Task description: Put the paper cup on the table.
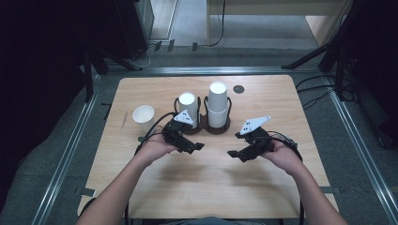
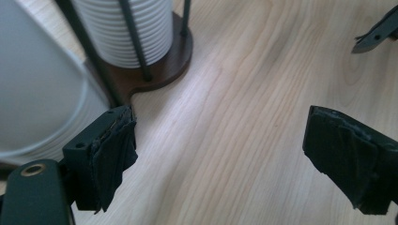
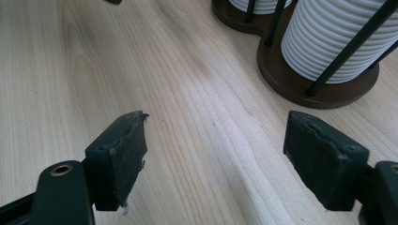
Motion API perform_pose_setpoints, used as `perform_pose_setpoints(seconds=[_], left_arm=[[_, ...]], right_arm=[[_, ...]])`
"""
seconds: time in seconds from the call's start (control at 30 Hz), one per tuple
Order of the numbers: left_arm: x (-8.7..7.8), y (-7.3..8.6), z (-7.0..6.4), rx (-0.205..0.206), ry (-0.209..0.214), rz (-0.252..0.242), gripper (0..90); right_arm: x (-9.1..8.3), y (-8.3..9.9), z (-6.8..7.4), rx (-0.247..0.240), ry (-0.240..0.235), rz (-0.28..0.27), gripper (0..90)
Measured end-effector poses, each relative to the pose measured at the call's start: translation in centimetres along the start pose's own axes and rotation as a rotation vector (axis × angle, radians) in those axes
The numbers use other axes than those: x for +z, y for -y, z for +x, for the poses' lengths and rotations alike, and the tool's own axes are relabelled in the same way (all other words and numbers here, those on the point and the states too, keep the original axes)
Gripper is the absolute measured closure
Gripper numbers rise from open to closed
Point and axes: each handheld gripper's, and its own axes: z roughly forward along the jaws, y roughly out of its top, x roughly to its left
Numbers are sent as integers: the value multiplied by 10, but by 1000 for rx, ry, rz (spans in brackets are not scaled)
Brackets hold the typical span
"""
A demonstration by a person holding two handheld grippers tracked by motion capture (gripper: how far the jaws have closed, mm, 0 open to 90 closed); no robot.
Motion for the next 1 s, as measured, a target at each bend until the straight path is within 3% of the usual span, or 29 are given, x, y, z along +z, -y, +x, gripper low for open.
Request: perform_pose_setpoints(seconds=[0.17, 0.3, 0.63, 1.0], left_arm=[[7, -4, -8, 19, -1, -3, 89], [10, -6, -10, 19, -5, -10, 89], [16, -4, -8, 9, -13, 6, 89], [16, -3, -9, 27, -22, 21, 89]], right_arm=[[2, 1, 0, 24, -3, 3, 213], [2, 2, 1, 11, 3, 8, 214], [3, 2, 1, 3, 8, 13, 214], [2, 3, 0, 6, 6, 15, 214]])
